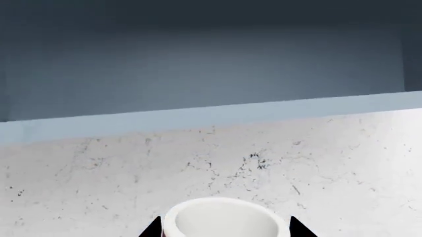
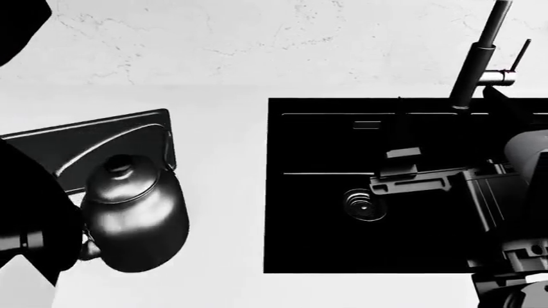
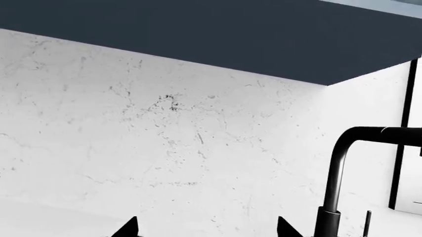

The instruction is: Pick the kettle from the counter and place it on the tray. Then pick the mug from the cabinet and place it on the tray. Then close the cabinet doors.

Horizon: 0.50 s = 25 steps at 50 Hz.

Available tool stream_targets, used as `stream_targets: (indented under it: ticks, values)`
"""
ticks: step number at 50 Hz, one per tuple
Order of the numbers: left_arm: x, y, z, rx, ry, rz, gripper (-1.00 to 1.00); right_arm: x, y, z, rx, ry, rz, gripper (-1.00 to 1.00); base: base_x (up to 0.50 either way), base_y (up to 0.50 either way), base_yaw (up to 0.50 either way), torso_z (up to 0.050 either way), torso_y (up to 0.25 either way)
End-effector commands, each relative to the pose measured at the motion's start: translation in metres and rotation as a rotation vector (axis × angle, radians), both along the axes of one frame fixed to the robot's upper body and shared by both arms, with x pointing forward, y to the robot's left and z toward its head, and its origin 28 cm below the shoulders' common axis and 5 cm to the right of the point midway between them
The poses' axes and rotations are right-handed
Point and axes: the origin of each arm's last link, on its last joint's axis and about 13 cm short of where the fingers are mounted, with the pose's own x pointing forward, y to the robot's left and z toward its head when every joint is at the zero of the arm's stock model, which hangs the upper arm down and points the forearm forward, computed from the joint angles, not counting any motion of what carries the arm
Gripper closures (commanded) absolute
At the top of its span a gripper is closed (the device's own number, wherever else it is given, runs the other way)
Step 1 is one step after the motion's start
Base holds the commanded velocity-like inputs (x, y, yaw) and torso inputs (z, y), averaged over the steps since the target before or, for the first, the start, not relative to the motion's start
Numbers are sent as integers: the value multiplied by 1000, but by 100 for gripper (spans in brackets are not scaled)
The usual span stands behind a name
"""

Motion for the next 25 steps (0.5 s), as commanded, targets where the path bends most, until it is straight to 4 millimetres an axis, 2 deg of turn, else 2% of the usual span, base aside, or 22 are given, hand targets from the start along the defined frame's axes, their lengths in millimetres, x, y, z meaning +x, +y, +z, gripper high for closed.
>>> stream_targets:
  ticks: [1, 25]
  values:
    - [2, 5, -2, -4, 5, 20, 100, 1, 0, 0, -2, 2, -2, -100, 0, 500, 0, 0, 0]
    - [13, 14, -16, 0, 45, 60, 100, 0, 2, 3, -4, -5, 4, -100, 0, 500, 0, 0, 0]
